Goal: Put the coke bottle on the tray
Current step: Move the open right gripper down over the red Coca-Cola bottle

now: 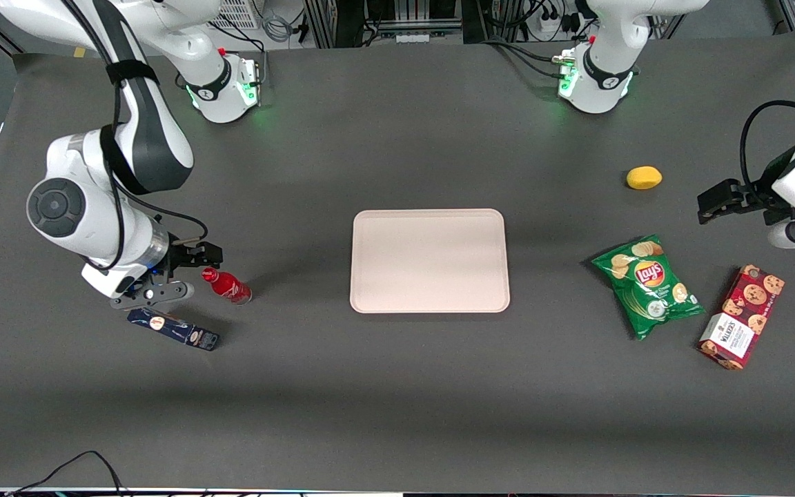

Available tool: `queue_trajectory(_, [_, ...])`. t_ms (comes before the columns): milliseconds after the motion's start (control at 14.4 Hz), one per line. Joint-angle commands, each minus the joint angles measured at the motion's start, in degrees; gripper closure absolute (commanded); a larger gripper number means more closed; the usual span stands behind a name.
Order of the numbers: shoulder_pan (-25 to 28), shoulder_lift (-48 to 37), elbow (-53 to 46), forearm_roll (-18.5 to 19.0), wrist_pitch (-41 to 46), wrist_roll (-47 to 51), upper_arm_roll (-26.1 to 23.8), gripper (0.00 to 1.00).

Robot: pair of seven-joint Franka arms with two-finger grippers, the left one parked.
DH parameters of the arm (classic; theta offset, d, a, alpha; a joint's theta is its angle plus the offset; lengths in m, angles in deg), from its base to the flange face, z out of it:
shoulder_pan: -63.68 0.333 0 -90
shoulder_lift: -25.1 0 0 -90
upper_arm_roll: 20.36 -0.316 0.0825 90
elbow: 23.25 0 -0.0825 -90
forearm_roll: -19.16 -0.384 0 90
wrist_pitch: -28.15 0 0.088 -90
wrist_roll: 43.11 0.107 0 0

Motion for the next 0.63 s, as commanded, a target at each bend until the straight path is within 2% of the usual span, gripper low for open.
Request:
queue_trajectory(0, [0.2, 0.2, 2.8, -0.4, -3.4, -1.0, 0.1, 0.0])
queue_trajectory(209, [0.2, 0.8, 6.3, -0.3, -9.5, -1.1, 0.1, 0.0])
queue_trajectory(556, [0.2, 2.7, 6.5, -0.3, -11.6, -1.1, 0.0, 0.0])
